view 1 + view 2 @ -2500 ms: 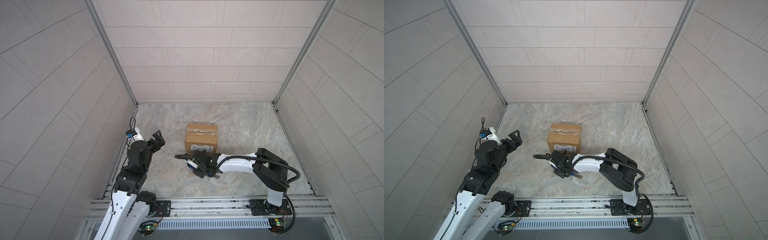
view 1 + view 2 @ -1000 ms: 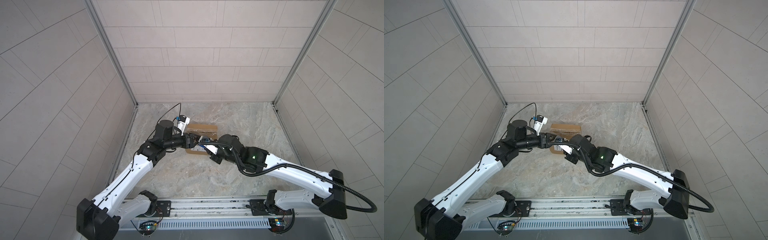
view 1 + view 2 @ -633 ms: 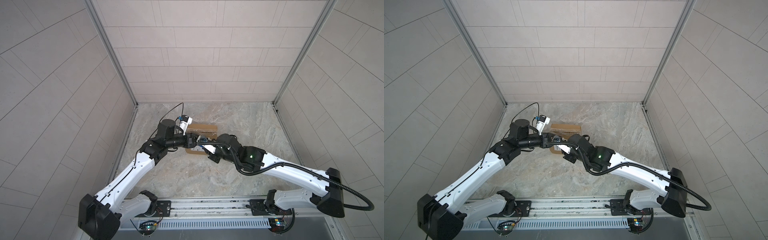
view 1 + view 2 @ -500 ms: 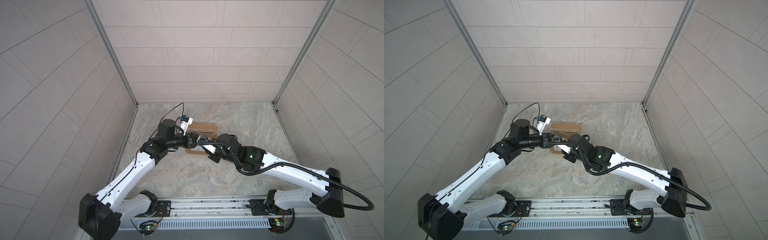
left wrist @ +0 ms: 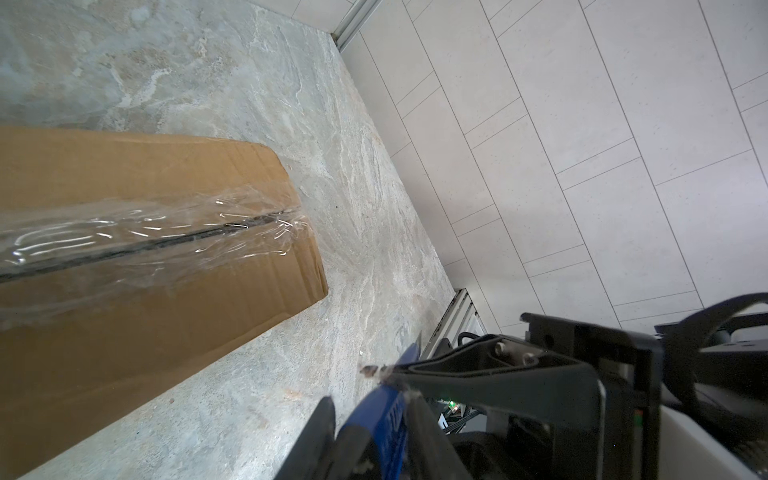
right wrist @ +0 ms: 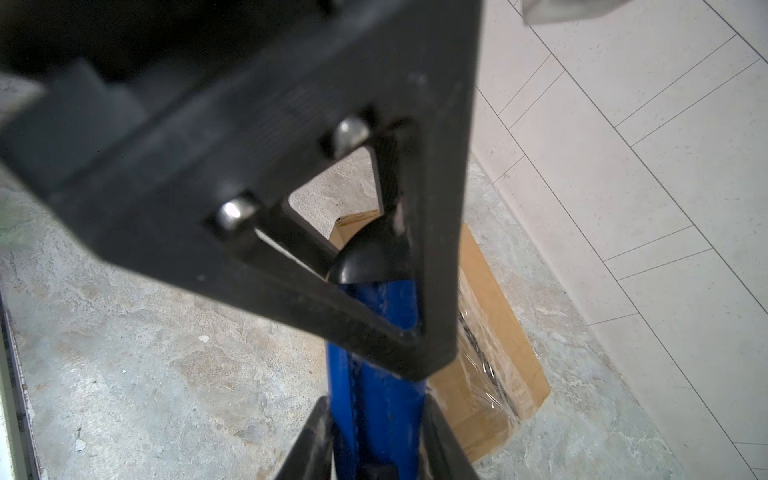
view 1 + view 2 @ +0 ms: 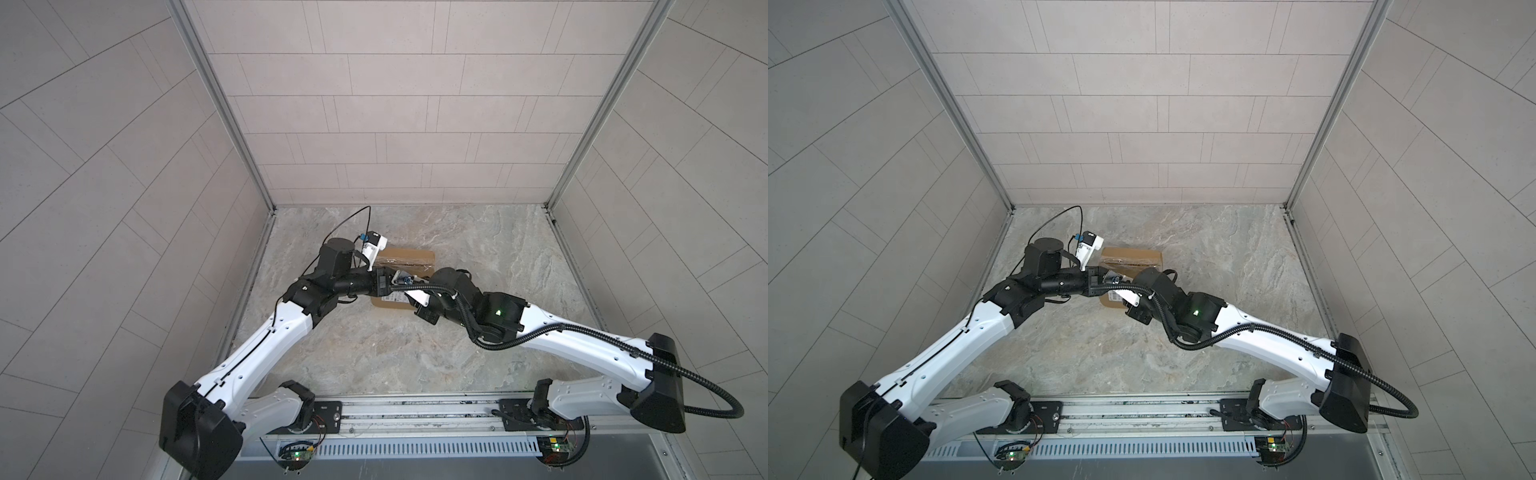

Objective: Unpack the express box

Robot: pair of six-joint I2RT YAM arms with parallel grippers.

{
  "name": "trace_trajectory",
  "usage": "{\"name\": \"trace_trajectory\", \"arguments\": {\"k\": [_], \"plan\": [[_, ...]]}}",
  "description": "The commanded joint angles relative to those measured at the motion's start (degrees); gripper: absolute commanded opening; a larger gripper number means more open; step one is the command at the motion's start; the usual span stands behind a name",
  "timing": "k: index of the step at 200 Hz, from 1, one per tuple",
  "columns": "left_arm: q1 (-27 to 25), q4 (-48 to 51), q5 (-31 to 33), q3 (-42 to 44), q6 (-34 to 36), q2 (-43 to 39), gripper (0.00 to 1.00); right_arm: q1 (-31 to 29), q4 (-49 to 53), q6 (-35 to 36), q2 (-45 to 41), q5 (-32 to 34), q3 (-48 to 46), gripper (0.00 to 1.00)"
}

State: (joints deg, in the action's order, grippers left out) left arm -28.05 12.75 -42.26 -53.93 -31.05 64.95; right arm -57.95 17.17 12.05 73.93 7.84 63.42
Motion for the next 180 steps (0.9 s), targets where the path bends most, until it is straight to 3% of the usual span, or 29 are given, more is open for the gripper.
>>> {"name": "trace_trajectory", "arguments": {"k": [1, 40, 93, 108, 135, 158, 180], "plan": [[-0.24, -0.27, -0.89, -2.16, 0.59, -0.17, 0.31, -0.05, -1.17, 1.59, 0.04, 1.34, 1.53, 0.06], [-0.24, -0.03, -0.98, -2.3, 0.57, 0.09, 0.29, -0.05, -1.43, 1.91, 0.72, 1.9, 1.71, 0.06], [-0.2, 1.53, 0.92, -2.78, 0.41, 0.51, 0.07, -0.05, -1.88, 1.85, 0.73, 2.04, 1.92, 0.11], [-0.25, 1.48, 1.69, -2.85, -0.17, 0.53, 0.0, -0.05, -1.92, 1.51, 0.61, 2.2, 1.83, 0.17], [-0.24, 0.85, 4.47, -2.98, -1.31, -0.28, 0.0, 0.1, -3.17, -0.56, -1.53, 3.12, 0.85, 0.4], [-0.25, -5.45, 8.12, -0.81, -5.0, -2.89, 0.0, 1.19, -4.21, -7.91, -5.63, 3.39, 0.07, 0.52], [-0.25, -22.16, 12.79, 5.52, -12.52, -6.98, 0.0, 2.6, -6.58, -22.1, -11.24, 5.21, -2.88, 0.54]]}}
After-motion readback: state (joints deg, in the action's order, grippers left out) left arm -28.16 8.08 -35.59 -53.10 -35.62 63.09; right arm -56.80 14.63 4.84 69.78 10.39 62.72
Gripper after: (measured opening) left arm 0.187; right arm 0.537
